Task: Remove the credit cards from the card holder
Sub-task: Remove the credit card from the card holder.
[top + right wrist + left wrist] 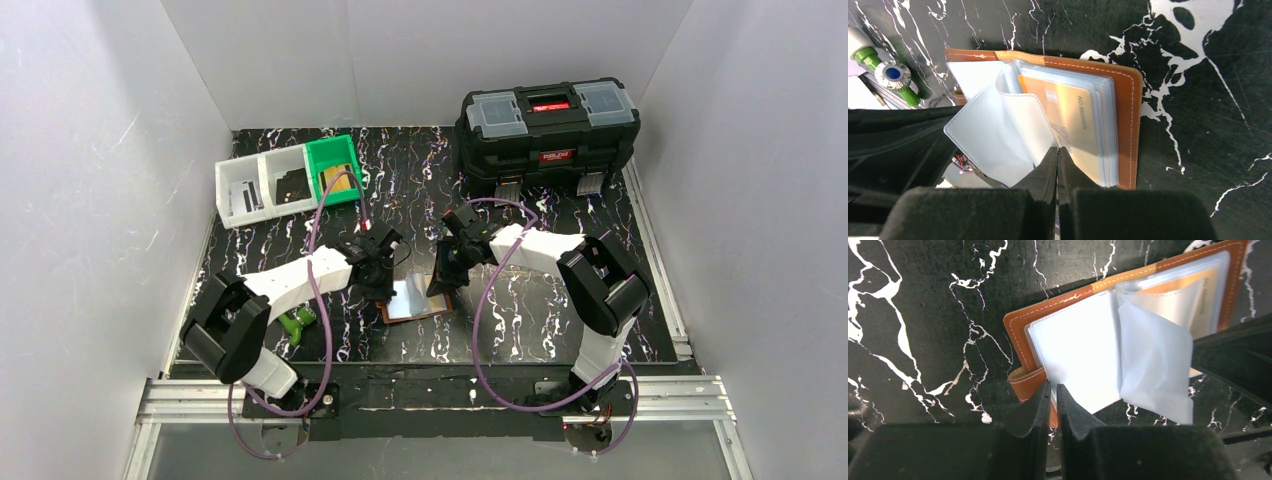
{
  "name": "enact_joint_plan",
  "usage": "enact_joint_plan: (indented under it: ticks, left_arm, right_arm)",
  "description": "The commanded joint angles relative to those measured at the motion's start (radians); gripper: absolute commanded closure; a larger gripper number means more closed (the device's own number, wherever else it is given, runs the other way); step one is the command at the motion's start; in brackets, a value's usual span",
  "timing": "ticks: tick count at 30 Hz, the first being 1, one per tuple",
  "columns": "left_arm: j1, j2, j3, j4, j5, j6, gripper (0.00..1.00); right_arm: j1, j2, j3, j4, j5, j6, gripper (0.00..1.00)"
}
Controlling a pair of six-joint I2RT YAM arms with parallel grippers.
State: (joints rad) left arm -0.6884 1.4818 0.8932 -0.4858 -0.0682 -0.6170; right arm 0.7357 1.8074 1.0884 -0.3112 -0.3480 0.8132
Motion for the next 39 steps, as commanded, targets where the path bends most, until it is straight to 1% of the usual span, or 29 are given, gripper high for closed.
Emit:
enact_joint_plan:
  ticks: [1, 5, 10, 15, 21, 24, 29, 32, 35, 39]
  left_arm:
    - [0.004, 0.042, 0.014, 0.017, 0.01, -0.006, 0.93]
    - [0.003, 0.056, 0.003, 0.055, 0.038, -0.002, 0.96]
    - [0.003, 0.048, 0.002, 0.056, 0.036, 0.0, 0.99]
    - [0.003, 0.015, 0.013, 0.008, -0.008, -0.009, 0.99]
    - [0.006, -0.052, 0.032, -0.076, -0.066, -0.011, 0.99]
    - [0.007, -0.074, 0.034, -0.081, -0.067, 0.001, 0.99]
    - [0.007, -0.062, 0.03, -0.075, -0.052, 0.008, 1.0]
    - [0.007, -0.059, 0.028, -0.075, -0.067, 0.004, 1.0]
    - [0.006, -0.055, 0.027, -0.083, -0.085, 0.002, 1.0]
    - [0.007, -0.037, 0.018, -0.07, -0.076, 0.003, 1.0]
  right_arm:
    - [0.012, -0.04, 0.047, 0.003, -0.021, -0.001, 0.99]
    - [0.022, -0.031, 0.06, -0.001, -0.027, -0.004, 0.99]
    - [0.04, -0.013, 0.093, -0.011, -0.033, -0.011, 0.99]
    - [0.055, 0.015, 0.125, -0.023, -0.035, -0.016, 0.98]
    - [0.061, 0.039, 0.146, -0.031, -0.031, -0.018, 0.96]
    - [0.061, 0.031, 0.146, -0.061, 0.01, -0.023, 0.91]
    - [0.059, -0.028, 0.099, -0.081, 0.099, -0.034, 0.73]
    - [0.06, -0.057, 0.082, -0.1, 0.133, -0.041, 0.67]
    - [0.059, -0.068, 0.072, -0.128, 0.176, -0.048, 0.68]
    - [0.06, -0.043, 0.076, -0.152, 0.195, -0.056, 0.73]
